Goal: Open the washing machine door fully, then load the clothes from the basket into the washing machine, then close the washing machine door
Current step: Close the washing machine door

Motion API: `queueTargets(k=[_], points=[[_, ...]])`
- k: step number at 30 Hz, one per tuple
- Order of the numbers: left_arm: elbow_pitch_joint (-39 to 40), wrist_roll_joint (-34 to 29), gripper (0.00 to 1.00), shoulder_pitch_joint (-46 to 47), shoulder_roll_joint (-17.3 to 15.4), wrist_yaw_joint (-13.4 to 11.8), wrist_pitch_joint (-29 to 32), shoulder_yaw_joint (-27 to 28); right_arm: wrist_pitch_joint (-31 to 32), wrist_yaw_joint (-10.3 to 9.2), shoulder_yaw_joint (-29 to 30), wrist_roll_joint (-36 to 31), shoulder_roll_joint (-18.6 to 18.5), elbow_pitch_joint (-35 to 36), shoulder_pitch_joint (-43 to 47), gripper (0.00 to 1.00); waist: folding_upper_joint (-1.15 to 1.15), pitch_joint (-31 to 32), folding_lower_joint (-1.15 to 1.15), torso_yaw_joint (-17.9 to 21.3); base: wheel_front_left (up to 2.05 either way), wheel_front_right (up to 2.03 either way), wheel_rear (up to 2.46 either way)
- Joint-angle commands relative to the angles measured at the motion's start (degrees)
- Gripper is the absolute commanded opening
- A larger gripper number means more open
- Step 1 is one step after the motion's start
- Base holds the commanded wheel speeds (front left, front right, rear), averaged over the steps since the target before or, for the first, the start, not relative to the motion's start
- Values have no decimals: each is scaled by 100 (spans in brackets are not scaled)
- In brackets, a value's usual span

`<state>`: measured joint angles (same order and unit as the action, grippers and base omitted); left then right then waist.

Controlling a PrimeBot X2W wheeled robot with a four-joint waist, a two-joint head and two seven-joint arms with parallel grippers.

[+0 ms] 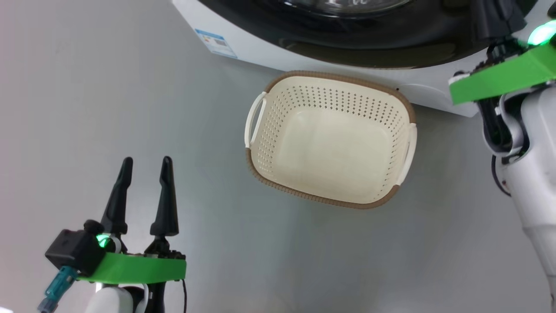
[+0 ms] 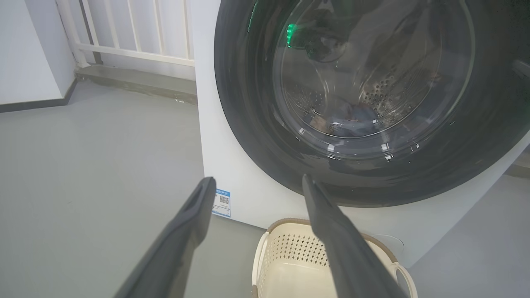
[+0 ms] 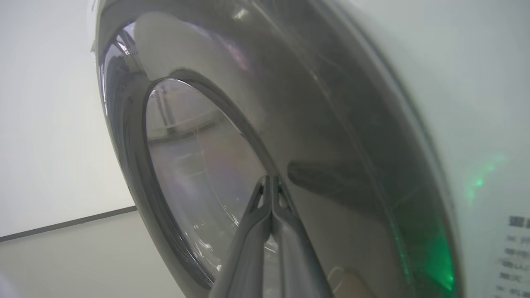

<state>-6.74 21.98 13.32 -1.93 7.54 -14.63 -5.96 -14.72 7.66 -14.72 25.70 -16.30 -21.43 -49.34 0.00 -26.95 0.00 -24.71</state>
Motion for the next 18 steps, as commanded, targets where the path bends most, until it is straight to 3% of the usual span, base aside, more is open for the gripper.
queueTargets(k=[1, 2, 3, 5, 6, 7, 8, 18], points=[[65, -63, 100, 36, -95, -5, -37, 241, -28, -17, -106, 80, 122, 178, 249, 5, 0, 114, 0, 113, 0, 0, 0], [43, -80, 100, 25, -95, -5, -37, 262, -28, -17, -100, 101, 144, 203, 336, 12, 0, 154, 0, 149, 0, 0, 0], [21, -97, 100, 13, -95, -5, -37, 285, -28, -17, -97, 119, 160, 230, 420, 29, 0, 194, 0, 186, 0, 0, 0], [-29, -125, 100, -12, -99, -5, -37, 325, -28, -17, -122, 138, 188, 271, 606, 45, 0, 281, 0, 264, 0, 0, 0], [-55, -136, 100, -29, -112, -5, -37, 349, -28, -17, -125, 148, 208, 293, 701, 58, 0, 330, 0, 308, 0, 0, 0], [-80, -145, 100, -47, -132, -5, -37, 371, -28, -17, -118, 158, 234, 319, 796, 86, 0, 379, 0, 352, 0, 0, 0], [-106, -153, 100, -67, -156, -5, -37, 389, -28, -17, -131, 161, 258, 342, 895, 100, 0, 433, 0, 399, 0, 0, 0], [-287, -239, 100, -247, -454, -5, -37, 522, -28, -17, -228, 190, 466, 560, 1791, 100, 0, 930, 0, 917, 0, 0, 0]])
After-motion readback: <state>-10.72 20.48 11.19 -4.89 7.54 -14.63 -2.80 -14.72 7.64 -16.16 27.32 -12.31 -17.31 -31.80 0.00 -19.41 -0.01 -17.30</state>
